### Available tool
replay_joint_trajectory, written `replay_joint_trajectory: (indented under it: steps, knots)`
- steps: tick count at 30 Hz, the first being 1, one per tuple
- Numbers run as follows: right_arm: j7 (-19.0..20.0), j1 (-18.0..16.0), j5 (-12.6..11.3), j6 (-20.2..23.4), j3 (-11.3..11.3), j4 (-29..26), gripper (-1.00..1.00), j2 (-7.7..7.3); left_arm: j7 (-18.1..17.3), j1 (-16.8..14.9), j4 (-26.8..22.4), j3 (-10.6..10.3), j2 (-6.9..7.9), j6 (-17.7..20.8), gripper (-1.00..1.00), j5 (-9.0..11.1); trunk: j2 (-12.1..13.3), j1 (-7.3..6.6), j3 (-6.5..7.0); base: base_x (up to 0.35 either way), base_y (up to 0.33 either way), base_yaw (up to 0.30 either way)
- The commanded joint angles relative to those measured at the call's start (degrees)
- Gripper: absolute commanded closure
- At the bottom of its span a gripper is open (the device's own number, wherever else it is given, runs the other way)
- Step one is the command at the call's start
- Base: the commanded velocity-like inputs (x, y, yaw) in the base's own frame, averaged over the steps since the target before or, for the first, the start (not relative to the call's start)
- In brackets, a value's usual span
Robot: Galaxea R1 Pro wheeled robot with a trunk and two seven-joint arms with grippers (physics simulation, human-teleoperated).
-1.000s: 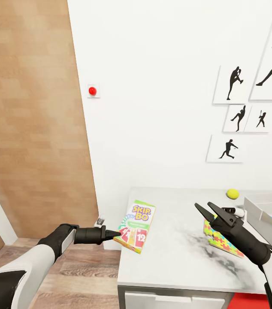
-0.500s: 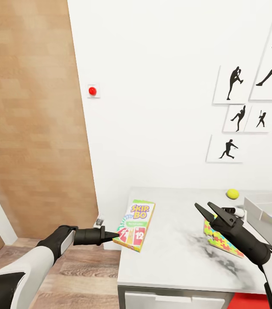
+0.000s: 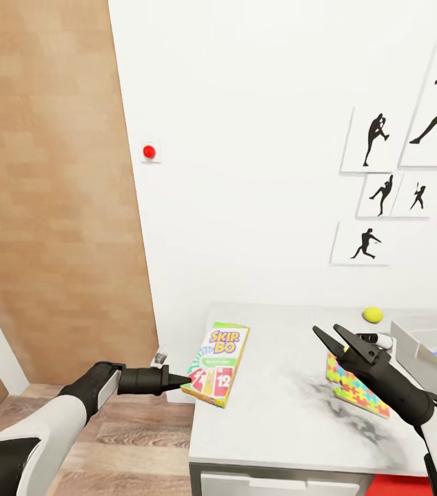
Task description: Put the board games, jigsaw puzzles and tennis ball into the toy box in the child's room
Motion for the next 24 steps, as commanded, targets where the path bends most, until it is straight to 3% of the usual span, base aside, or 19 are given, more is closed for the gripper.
replay_joint_trajectory:
  steps: [1,8,17,20,24]
  knots:
    - [0.1,0.0,-0.1,0.3,0.0,0.0,-1.0,0.01,-0.2,0.0,-0.1,0.2,-0.01,0.6,1.0,-0.1,0.4,-0.23,0.12,0.0,0.0,0.0]
    - [0.1,0.0,0.0,0.2,0.0,0.0,-1.0,0.08,-0.8,-0.3,-0.4,0.4,0.4,1.3,1.0,-0.1,3.2,-1.77,1.38,0.0,0.0,0.0]
    - [0.0,0.0,0.0,0.2,0.0,0.0,-1.0,0.17,-0.9,-0.8,-2.1,0.3,1.47,5.0,1.0,-0.1,6.8,-3.74,2.99,0.0,0.0,0.0]
    - [-0.1,0.0,0.0,0.2,0.0,0.0,-1.0,0.28,-1.0,-0.8,-3.6,0.3,2.58,7.7,1.0,0.0,8.0,-4.4,3.53,0.0,0.0,0.0]
    - [-0.2,0.0,0.0,0.2,0.0,0.0,-1.0,0.41,-1.1,-0.9,-8.0,0.5,3.92,14.1,1.0,0.0,9.6,-5.28,4.25,0.0,0.0,0.0]
